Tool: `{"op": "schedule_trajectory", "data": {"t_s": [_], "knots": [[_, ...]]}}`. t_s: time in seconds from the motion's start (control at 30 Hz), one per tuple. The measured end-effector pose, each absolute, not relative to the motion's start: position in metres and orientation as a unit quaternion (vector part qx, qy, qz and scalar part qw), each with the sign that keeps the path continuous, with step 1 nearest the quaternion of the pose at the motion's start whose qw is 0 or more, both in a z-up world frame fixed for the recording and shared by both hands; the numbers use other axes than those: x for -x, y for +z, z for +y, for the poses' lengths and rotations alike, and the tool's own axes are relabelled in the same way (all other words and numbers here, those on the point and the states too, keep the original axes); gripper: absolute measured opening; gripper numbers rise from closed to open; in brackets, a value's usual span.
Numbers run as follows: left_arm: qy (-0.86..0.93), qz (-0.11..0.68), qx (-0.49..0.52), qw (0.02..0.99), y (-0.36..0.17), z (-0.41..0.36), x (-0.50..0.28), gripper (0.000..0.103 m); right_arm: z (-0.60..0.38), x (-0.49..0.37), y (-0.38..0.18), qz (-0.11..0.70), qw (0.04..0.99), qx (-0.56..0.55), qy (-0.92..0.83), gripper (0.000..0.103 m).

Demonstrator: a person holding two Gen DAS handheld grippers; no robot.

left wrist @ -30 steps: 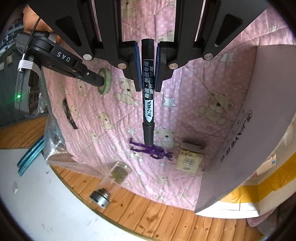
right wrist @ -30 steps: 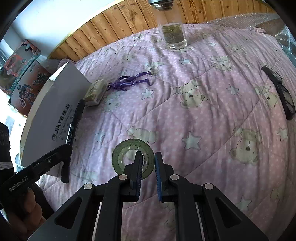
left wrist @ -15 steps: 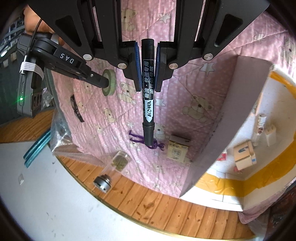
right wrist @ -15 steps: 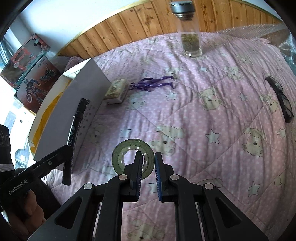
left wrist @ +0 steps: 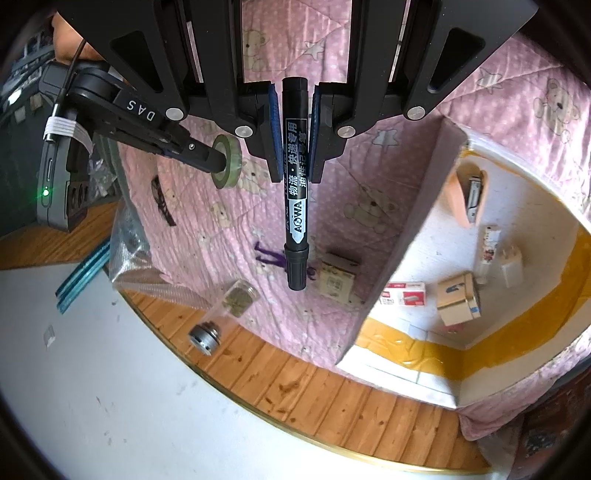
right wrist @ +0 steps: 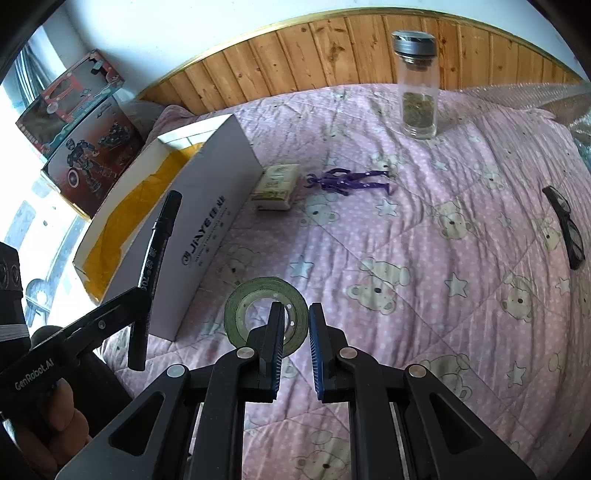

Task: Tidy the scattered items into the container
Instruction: 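Lift and carry the marker and tape roll over the white box with both tools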

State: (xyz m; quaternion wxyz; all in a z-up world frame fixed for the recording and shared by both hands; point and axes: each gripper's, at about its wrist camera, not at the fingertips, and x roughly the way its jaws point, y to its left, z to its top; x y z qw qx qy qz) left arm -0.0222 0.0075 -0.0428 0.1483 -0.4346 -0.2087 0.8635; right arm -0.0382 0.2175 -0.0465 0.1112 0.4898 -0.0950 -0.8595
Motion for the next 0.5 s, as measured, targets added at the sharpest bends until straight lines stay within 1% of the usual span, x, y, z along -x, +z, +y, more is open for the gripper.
{"op": "schedule_trajectory", "data": {"t_s": [0.5], "knots": [[0.867, -0.227, 0.418, 0.147, -0.034, -0.019, 0.012, 0.013, 0.182, 0.036, -0.03, -0.074, 0.129, -0.482, -0.863, 0.014]]}}
